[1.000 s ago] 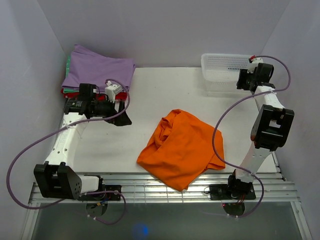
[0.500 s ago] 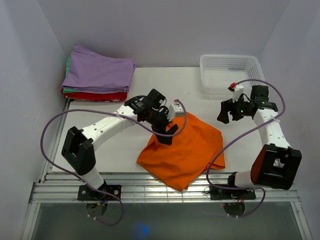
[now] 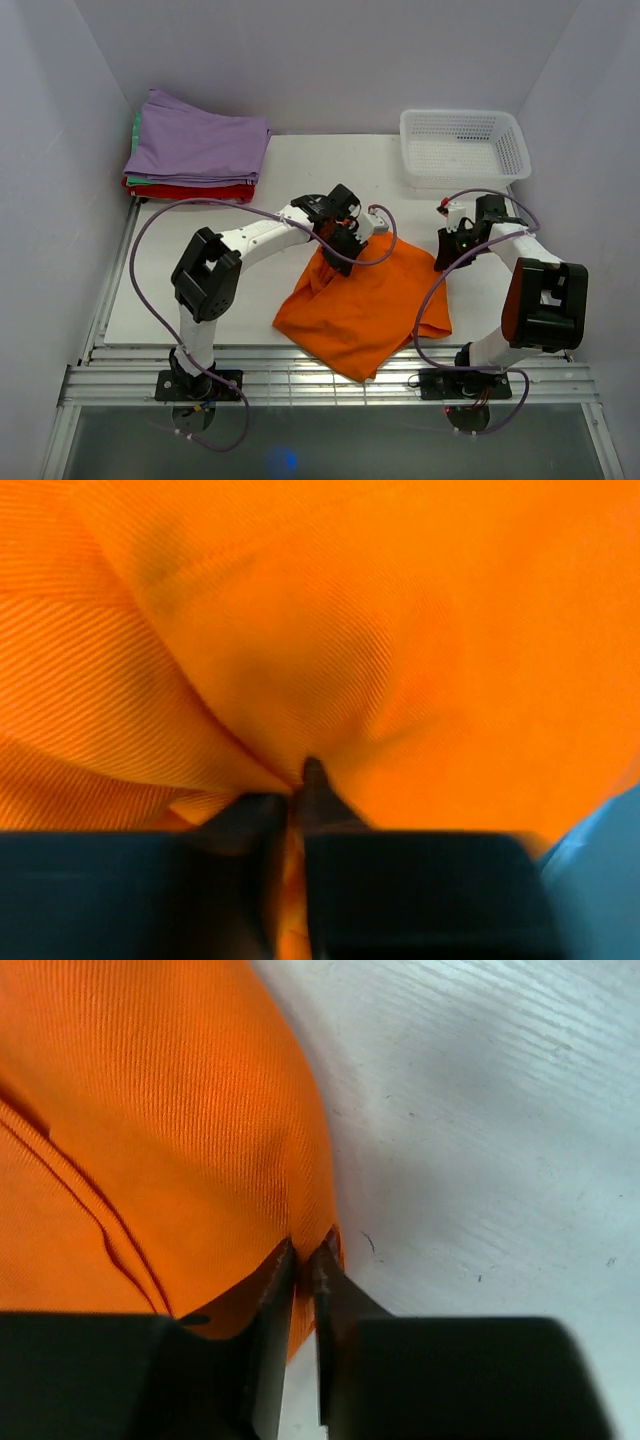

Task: Fold and stack the trousers
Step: Flatten the trousers out

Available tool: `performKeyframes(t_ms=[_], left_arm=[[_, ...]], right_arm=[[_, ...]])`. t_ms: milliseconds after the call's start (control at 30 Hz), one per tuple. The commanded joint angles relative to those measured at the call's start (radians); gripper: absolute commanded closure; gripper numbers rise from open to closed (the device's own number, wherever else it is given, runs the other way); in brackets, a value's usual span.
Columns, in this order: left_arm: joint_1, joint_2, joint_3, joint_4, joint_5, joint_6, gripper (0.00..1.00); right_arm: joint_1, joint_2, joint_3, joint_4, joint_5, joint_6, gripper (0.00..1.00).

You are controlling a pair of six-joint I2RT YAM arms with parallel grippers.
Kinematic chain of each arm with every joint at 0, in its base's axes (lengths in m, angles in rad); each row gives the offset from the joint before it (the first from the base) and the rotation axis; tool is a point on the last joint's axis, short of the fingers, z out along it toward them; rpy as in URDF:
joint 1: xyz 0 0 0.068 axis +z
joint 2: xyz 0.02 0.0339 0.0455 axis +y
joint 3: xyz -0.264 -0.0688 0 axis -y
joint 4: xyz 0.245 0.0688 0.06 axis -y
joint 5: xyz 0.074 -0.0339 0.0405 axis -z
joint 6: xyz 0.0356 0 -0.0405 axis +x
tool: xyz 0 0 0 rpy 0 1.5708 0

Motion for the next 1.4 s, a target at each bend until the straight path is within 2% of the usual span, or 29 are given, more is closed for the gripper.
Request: performKeyframes(t_ms=[0, 100, 167, 233, 400, 500, 633, 700, 733, 767, 867, 900, 933, 967, 1033, 1133, 1167, 1267, 1367], left_arm=[[0.006, -0.08, 0.055, -0.033, -0.008, 0.003, 1.0], [0.084, -0.186, 0.049, -0.053, 0.001, 0.009, 1.0], [0.19, -0.282, 0.022, -0.056, 0.032, 0.022, 1.0], [0.302, -0.345, -0.006, -0.072, 0.064, 0.082, 1.0], [0.478, -0.525, -0.165, -0.075, 0.03, 0.231, 1.0], [0.613, -0.577, -0.266, -0.044, 0.017, 0.297, 1.0], [0.715, -0.608, -0.359, -0.046, 0.032, 0.355, 1.0], [0.73, -0.611, -0.383, -0.038, 0.016, 0.371, 0.91], [0.738, -0.613, -0.396, -0.037, 0.015, 0.371, 0.83], [0.738, -0.613, -0.396, -0.037, 0.03, 0.363, 0.68], [0.739, -0.605, -0.365, -0.046, 0.085, 0.348, 0.49], [0.738, -0.599, -0.348, -0.064, 0.13, 0.334, 0.41], [0.739, -0.591, -0.33, -0.075, 0.15, 0.325, 0.38], [0.739, -0.573, -0.283, -0.089, 0.167, 0.314, 0.3], [0.738, -0.561, -0.241, -0.112, 0.208, 0.286, 0.29], [0.738, -0.533, -0.167, -0.109, 0.225, 0.248, 0.28], [0.739, -0.521, -0.147, -0.106, 0.221, 0.233, 0.28], [0.739, -0.453, -0.072, -0.109, 0.217, 0.184, 0.28], [0.738, -0.401, -0.035, -0.096, 0.219, 0.152, 0.28]], right_arm=[[-0.021, -0.02, 0.003, 0.045, 0.035, 0.028, 0.92], [-0.076, -0.059, 0.01, 0.037, 0.043, 0.036, 0.92], [-0.135, -0.085, 0.012, 0.031, 0.047, 0.041, 0.92], [-0.168, -0.103, 0.016, -0.002, 0.047, 0.032, 0.92], [-0.219, -0.155, -0.029, -0.07, 0.038, 0.006, 0.92], [-0.22, -0.198, -0.062, -0.091, 0.053, 0.002, 0.92], [-0.228, -0.227, -0.053, -0.082, 0.09, -0.014, 0.92], [-0.229, -0.237, -0.042, -0.104, 0.077, -0.036, 0.92], [-0.231, -0.238, -0.027, -0.11, 0.061, -0.04, 0.92], [-0.231, -0.238, -0.016, -0.133, 0.054, -0.047, 0.92], [-0.228, -0.228, 0.039, -0.188, -0.043, -0.115, 0.91], [-0.222, -0.235, 0.055, -0.226, -0.069, -0.128, 0.84], [-0.214, -0.241, 0.07, -0.243, -0.124, -0.151, 0.63], [-0.182, -0.252, 0.096, -0.252, -0.146, -0.145, 0.55], [-0.087, -0.3, 0.107, -0.242, -0.18, -0.11, 0.45], [0.063, -0.369, 0.076, -0.121, -0.142, -0.044, 0.43], [0.191, -0.379, 0.067, -0.09, -0.123, 0.002, 0.43], [0.355, -0.36, 0.038, 0.012, -0.103, 0.082, 0.38], [0.367, -0.282, 0.038, 0.08, -0.14, 0.183, 0.27]])
